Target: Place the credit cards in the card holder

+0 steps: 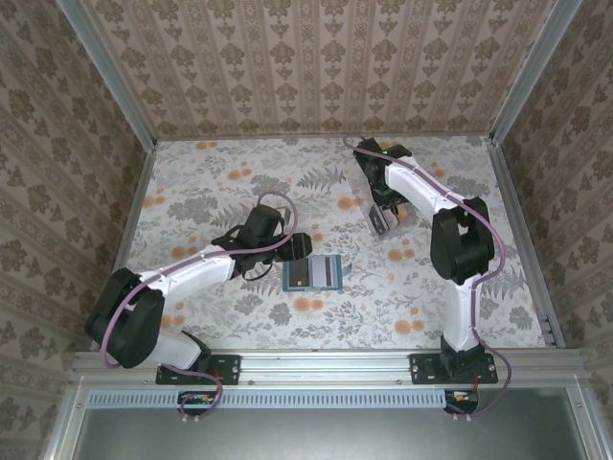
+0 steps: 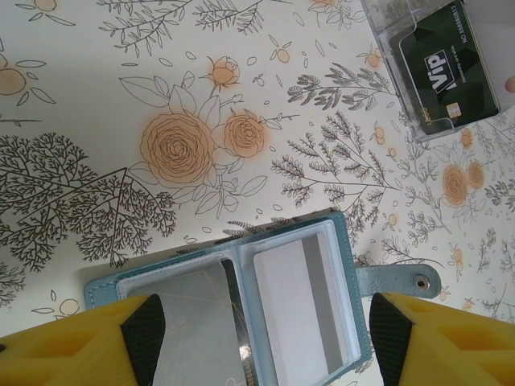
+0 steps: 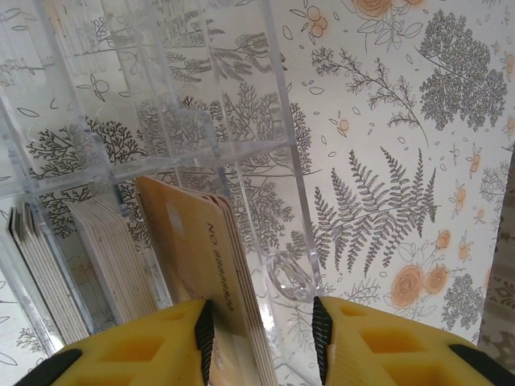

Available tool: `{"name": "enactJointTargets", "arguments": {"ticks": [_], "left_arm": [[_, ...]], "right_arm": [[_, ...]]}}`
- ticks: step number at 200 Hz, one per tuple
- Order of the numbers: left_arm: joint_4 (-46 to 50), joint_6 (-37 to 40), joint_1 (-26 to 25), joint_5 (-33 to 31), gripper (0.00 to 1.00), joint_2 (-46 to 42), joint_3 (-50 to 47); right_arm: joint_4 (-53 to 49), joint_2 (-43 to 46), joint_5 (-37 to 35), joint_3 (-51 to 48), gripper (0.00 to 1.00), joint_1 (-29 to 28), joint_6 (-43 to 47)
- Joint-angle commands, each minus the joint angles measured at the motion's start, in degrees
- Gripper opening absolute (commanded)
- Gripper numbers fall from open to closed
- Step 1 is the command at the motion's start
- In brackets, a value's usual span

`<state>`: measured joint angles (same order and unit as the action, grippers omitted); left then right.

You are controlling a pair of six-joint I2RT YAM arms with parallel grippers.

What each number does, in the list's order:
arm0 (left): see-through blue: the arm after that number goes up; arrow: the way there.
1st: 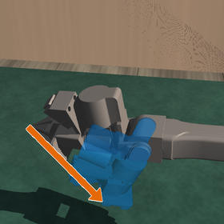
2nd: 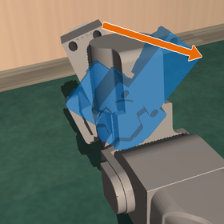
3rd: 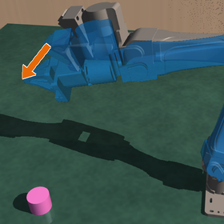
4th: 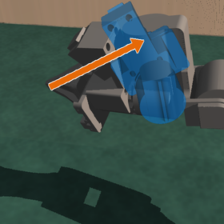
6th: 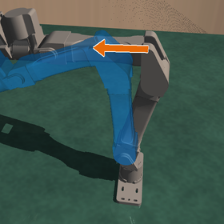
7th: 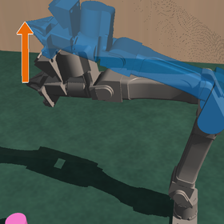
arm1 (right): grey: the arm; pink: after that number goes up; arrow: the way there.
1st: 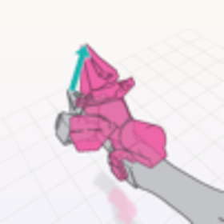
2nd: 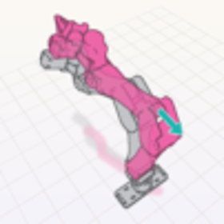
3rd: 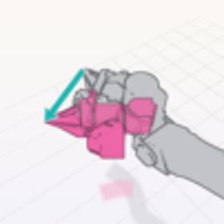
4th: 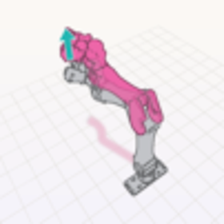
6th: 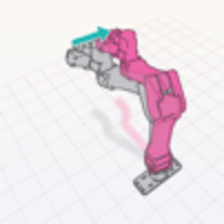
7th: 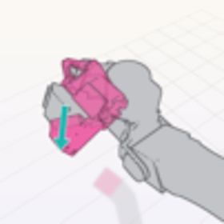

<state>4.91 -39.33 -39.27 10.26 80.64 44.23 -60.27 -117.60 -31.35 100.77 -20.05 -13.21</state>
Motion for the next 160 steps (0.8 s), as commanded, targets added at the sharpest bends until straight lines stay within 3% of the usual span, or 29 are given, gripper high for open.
{"name": "enactJointTargets", "arguments": {"ticks": [1,94,160], "left_arm": [[0.1,-0.2,0.3,0.6,0.71,0.2,0.5],[0.0,-0.3,0.3,0.7,0.71,0.2,0.3],[0.1,-0.1,0.3,0.8,0.71,0.2,0.4]], "right_arm": [[-1.7,2.3,-3.0,0.8,0.38,0.0,0.5],[-2.2,2.6,-3.5,1.2,0.23,-0.7,0.5],[-3.1,3.3,-3.7,1.8,0.18,-1.1,0.3]]}}
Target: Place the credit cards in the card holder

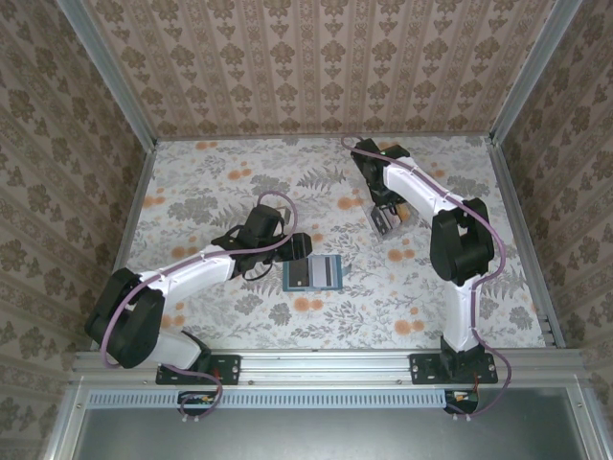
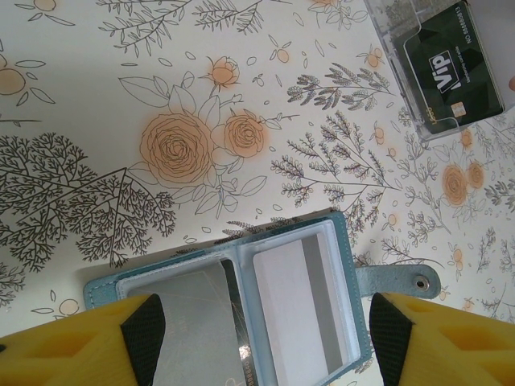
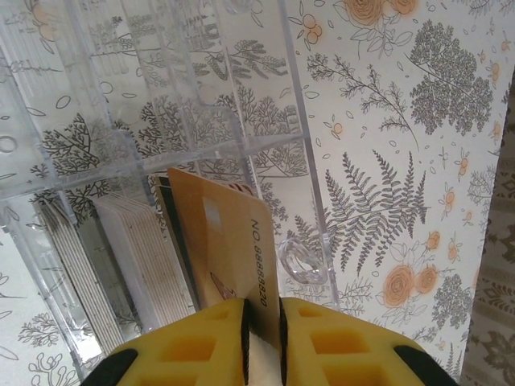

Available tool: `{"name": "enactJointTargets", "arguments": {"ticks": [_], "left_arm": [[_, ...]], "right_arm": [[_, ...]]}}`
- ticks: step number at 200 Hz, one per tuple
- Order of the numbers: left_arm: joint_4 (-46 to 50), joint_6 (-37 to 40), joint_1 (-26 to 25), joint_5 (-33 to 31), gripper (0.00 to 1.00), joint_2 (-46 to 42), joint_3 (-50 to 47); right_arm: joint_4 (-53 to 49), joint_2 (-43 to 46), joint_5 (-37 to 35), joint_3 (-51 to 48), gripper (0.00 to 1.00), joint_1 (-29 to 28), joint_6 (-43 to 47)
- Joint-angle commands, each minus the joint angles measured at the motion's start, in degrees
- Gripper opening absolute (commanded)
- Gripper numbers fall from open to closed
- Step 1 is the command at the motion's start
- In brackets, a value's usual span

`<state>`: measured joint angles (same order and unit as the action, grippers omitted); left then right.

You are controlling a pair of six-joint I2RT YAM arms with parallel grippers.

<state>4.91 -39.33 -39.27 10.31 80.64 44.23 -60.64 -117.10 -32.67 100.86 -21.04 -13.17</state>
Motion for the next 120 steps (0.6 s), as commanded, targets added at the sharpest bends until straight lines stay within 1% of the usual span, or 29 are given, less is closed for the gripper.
{"name": "enactJointTargets", "arguments": {"ticks": [1,36,97,120], "left_arm": [[0.1,-0.2,0.3,0.8,0.71,0.2,0.4],[0.2,-0.2,0.3,0.8,0.71,0.2,0.3],[0.7,-0.2,0.4,0.6,0.71,0.1,0.2],[1.2,-0.1,0.4,0.2,0.7,-0.2,0.2]], "right_arm": [[-2.7,2.8,-2.3,1.6,0.18,-0.1,0.2],[-3.8,3.5,-0.9,2.0,0.16,-0.4,0.0],[-5.6,5.5,5.5,2.4,0.08,-0.5,-1.4],[-6.4,6.7,8.3,2.6,0.07,-0.5,-2.8]]}}
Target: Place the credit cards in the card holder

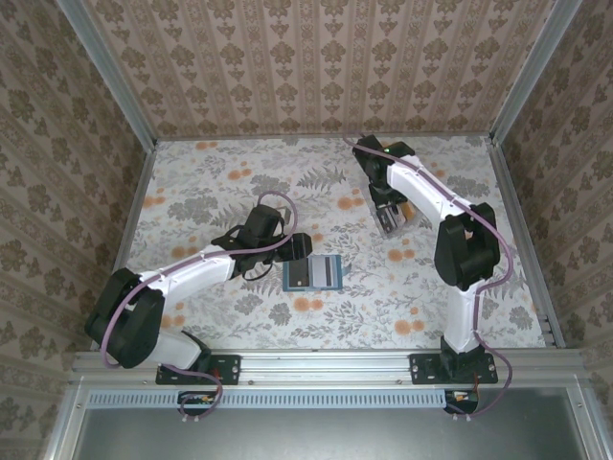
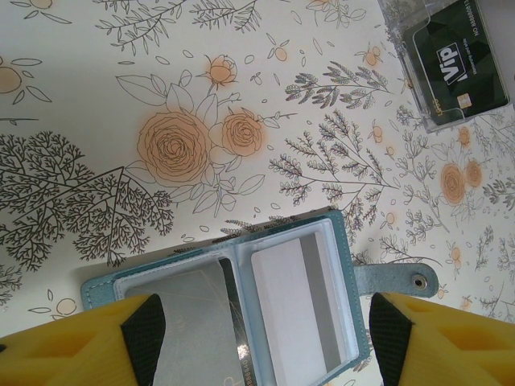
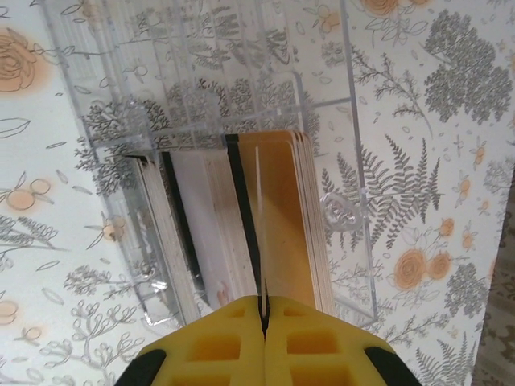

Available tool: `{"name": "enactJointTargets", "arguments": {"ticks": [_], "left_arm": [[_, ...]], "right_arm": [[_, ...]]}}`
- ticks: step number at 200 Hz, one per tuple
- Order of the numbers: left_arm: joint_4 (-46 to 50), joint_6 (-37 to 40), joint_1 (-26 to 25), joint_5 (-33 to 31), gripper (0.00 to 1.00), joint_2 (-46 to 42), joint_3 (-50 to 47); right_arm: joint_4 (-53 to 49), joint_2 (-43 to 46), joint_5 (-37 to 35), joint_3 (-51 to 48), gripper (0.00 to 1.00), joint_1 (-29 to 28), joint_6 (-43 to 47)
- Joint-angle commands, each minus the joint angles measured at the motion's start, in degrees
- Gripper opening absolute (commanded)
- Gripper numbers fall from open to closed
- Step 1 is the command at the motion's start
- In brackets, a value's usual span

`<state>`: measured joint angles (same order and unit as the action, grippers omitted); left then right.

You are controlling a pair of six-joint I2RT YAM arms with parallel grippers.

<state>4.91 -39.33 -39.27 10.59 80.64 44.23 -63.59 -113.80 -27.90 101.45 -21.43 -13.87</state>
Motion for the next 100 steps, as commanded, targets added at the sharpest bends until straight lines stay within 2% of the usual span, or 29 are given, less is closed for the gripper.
{"name": "enactJointTargets", "arguments": {"ticks": [1,83,100], "left_arm": [[1.2,-0.1,0.4,-0.1,0.7,-0.1,0.2],[4.0,-0.9,1.4,-3.2,0.7,-1.5,0.0],[4.9,-1.6,2.1,-3.7,0.71,-1.7,-0.3]], "right_arm": [[-3.5,3.4,3.7,2.1,0.07,-0.1,-2.2],[-3.8,10.4,9.5,0.2,0.02,-0.2,-7.4],[-2.8,13.0,12.6,-1.3,0.02,-0.4,-8.6]]}}
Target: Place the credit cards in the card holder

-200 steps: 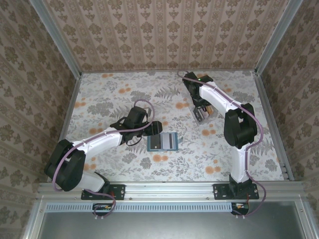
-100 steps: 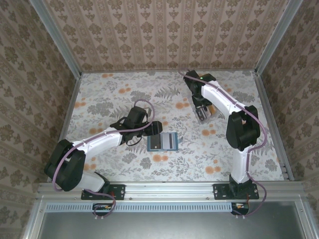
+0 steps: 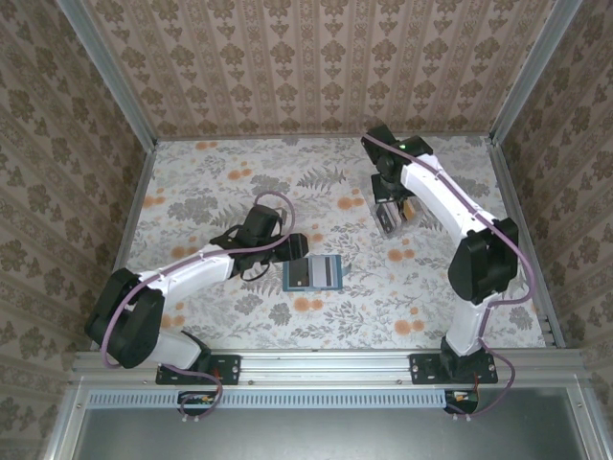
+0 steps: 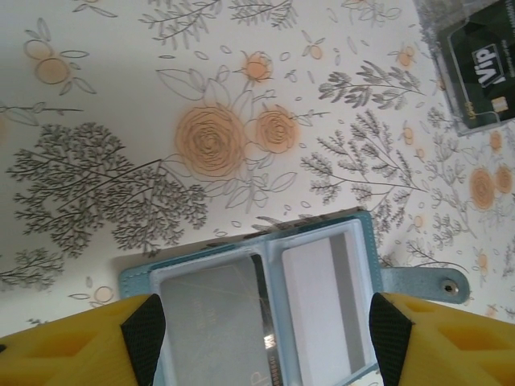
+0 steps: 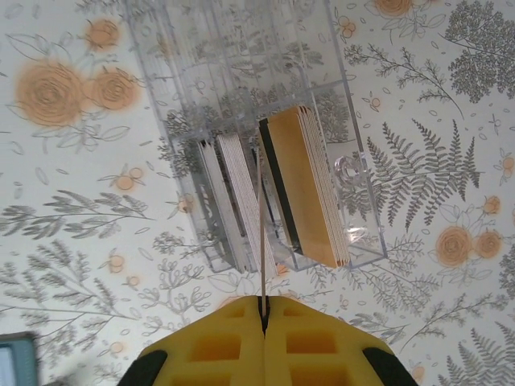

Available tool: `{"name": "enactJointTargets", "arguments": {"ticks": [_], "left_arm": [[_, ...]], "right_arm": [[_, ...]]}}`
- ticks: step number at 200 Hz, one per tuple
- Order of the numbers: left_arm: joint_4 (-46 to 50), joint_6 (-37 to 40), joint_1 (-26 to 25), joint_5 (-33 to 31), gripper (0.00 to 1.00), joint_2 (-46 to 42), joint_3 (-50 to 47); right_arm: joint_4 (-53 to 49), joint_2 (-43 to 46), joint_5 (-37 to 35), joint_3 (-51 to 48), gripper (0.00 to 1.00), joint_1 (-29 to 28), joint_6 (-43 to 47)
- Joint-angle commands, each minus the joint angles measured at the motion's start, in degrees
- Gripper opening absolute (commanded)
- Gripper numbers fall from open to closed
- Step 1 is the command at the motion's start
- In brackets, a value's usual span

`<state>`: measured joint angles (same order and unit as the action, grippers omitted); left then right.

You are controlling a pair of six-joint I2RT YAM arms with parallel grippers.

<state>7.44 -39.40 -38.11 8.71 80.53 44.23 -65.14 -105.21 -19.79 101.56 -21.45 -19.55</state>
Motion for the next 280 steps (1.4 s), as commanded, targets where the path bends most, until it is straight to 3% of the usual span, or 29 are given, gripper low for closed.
{"name": "enactJointTargets", "arguments": {"ticks": [1,65,141,205,280], "left_arm": [[2.4,-1.6,1.0,-1.9,0.71,-1.5,-0.3],[2.9,-2.9,4.3,1.3,0.7,-0.2,-2.0],[1.6,-3.8,4.9,4.3,0.68,2.0,-4.0],[1.2,-3.7,4.9,5.3,0.64,2.9,-4.8],[0.8,-3.4,4.9,6.2,0.62,3.3,-5.7]], "right_arm": [[-1.1,4.6,4.7,-1.6,0.02,-0.3,-2.9],[8.2,12.1,18.7,-13.1,0.0,-4.8,-13.1],[18.6,11.8,22.7,-25.8,0.0,-15.2,-24.8],[23.7,9.4,25.8,-30.6,0.0,-16.7,-26.2],[27.9,7.8,24.5,-35.2,0.0,-16.9,-24.8]]}}
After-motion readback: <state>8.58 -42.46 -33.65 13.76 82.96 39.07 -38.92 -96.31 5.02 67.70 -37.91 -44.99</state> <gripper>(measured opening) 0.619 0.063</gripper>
